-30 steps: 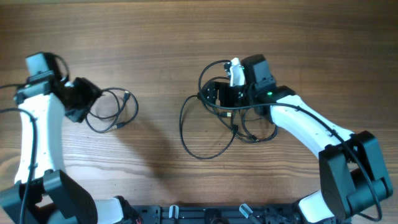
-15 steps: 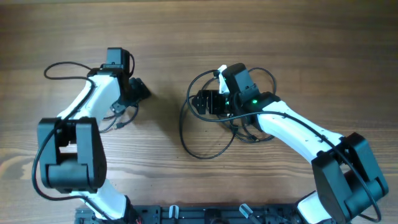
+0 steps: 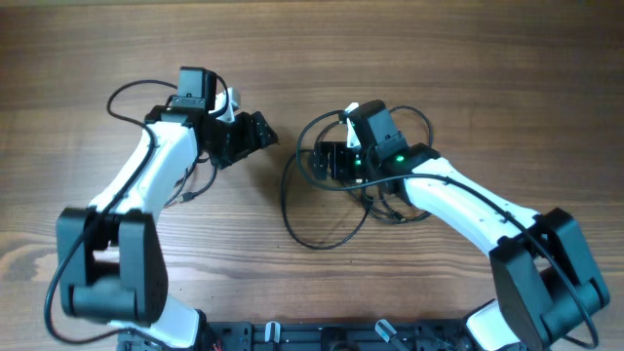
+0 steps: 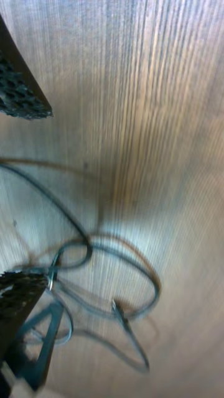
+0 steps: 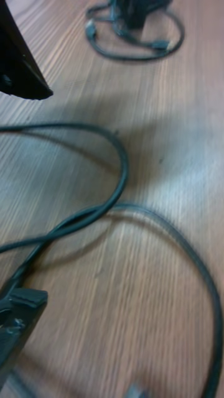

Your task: Untangle cables

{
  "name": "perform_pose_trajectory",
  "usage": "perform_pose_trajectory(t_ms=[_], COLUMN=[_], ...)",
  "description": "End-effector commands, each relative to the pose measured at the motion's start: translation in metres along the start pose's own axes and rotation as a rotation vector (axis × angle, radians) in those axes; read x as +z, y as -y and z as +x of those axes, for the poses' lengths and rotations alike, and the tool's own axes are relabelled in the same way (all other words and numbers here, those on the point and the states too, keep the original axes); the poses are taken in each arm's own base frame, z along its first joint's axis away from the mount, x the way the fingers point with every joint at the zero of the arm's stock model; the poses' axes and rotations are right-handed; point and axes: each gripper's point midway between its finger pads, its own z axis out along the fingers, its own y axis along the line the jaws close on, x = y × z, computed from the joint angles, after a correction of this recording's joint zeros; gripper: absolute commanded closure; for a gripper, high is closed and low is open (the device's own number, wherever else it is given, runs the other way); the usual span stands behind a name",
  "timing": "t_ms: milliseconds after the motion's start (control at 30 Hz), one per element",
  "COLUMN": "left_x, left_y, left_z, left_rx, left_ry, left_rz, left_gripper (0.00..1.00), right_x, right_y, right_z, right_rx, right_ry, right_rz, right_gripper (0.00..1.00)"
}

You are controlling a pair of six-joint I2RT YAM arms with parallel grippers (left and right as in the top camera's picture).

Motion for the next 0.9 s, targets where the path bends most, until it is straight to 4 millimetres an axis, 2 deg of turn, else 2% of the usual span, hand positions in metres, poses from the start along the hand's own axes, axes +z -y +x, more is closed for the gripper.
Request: perform_pose_trajectory(t_ms=[0,33,100,167,233,300,367,467,500,567,633,733,800,833,867], left_x=[-0.008,-0.004,0.006,0.017,0.024,0.034,0.040,0.054,0.060,0.067,0.073,0.075,0.076,0.076,0.077], left_y=[0.031,0.034,0.037,0.050,0.065,0.079,0.084,0.097,0.102,0.106,0.108,0.105,0.106,0.107,0.108], left_z=[0.008,0.012,0.021,0.037,0.053,0.075,0.085,0.118,0.135,0.156,0.173,0.184,0.188,0.192,0.193], left_rx=[0.035,0.054,0.107,0.150,0.170,0.168,0.180,0.255,0.300,0.372,0.455,0.528,0.553,0.568,0.575], left_ry=[0.002,-0.002,0.007,0.003,-0.022,-0.038,-0.040,-0.091,-0.123,-0.158,-0.177,-0.144,-0.132,-0.129,-0.127], left_rz=[0.044,0.026,-0.045,-0.094,-0.088,-0.111,-0.137,-0.153,-0.158,-0.171,-0.193,-0.264,-0.278,-0.282,-0.285], left_gripper=[0.20,0.20,0.19,0.18,0.21,0.25,0.26,0.25,0.20,0.14,0.13,0.13,0.18,0.27,0.31], right_x=[-0.062,-0.076,-0.101,-0.123,-0.128,-0.124,-0.116,-0.098,-0.091,-0.084,-0.075,-0.066,-0.063,-0.062,-0.062], right_y=[0.006,0.016,0.051,0.109,0.141,0.171,0.180,0.187,0.189,0.193,0.198,0.202,0.204,0.204,0.204], right_z=[-0.044,-0.048,-0.050,-0.039,-0.023,0.005,0.019,0.035,0.043,0.051,0.059,0.068,0.070,0.071,0.070], right_rx=[0.010,0.024,0.097,0.227,0.318,0.411,0.439,0.459,0.471,0.470,0.466,0.480,0.481,0.482,0.479], right_ry=[0.130,0.143,0.164,0.140,0.083,-0.009,-0.053,-0.118,-0.154,-0.194,-0.238,-0.284,-0.293,-0.295,-0.295], right_rz=[0.020,0.041,0.139,0.296,0.352,0.406,0.423,0.420,0.417,0.424,0.430,0.436,0.437,0.438,0.437], right_gripper=[0.00,0.00,0.00,0.00,0.00,0.00,0.00,0.01,0.00,0.00,0.00,0.02,0.05,0.09,0.14])
